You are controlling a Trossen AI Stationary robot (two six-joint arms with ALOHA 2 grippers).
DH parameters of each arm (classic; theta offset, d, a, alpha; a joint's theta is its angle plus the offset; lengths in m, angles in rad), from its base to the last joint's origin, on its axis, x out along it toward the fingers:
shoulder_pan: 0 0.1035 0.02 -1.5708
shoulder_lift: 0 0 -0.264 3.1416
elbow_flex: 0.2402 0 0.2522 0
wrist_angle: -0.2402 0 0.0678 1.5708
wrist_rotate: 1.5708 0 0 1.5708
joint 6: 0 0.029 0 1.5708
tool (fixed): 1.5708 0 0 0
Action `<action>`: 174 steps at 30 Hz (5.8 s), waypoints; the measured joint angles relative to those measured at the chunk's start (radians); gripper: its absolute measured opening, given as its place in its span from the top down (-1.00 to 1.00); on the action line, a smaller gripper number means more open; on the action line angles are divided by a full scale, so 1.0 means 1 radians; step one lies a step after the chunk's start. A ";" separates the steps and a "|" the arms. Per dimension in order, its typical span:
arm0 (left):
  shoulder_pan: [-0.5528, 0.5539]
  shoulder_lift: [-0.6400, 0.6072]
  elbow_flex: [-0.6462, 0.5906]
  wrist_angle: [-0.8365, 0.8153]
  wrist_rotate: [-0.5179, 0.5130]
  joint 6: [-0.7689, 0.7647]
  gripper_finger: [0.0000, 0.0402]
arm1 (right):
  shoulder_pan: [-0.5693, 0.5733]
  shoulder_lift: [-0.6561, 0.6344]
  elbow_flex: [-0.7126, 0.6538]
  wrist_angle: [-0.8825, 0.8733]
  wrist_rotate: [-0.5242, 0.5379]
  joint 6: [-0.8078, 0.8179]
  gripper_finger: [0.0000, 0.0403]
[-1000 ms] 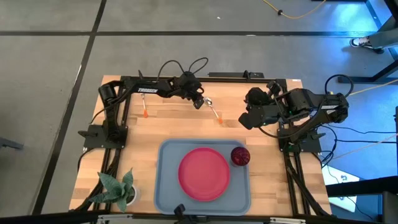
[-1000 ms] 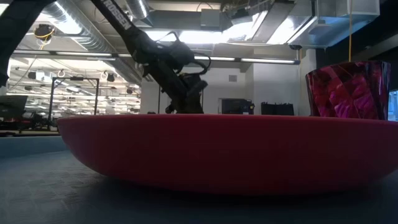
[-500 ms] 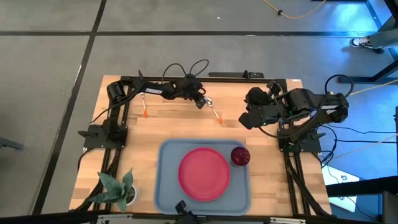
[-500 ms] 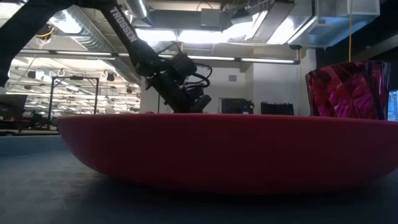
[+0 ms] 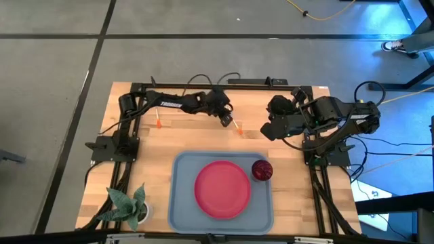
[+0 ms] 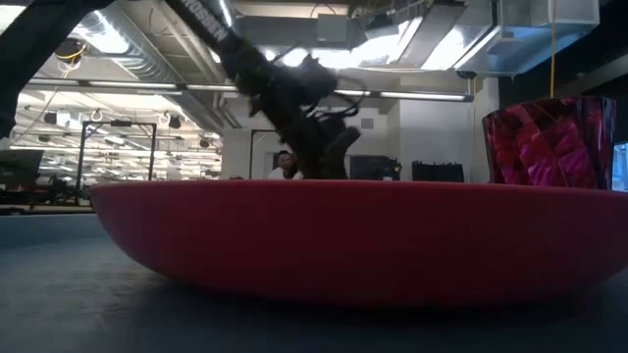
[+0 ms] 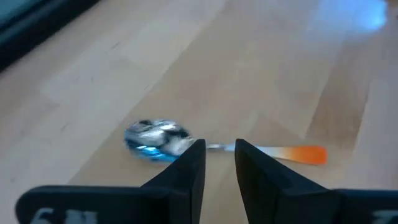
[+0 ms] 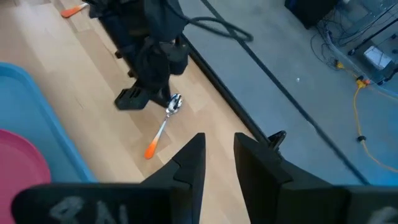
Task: Pick and place plate/cup/fork/spoon on tray
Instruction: Put the orange spoon on the blue serving tray to the left of the pink plate
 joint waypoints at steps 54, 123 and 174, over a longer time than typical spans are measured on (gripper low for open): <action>-0.196 0.166 0.281 -0.320 -0.319 -0.727 0.61 | 0.436 -0.025 -0.001 0.000 0.084 -0.228 0.55; -0.033 0.275 0.598 -0.675 -0.046 1.186 0.61 | 0.436 -0.167 0.000 0.000 0.151 0.133 0.55; -0.140 0.301 0.599 -0.635 -0.059 -0.464 0.61 | 0.436 -0.175 0.000 0.000 0.123 0.164 0.55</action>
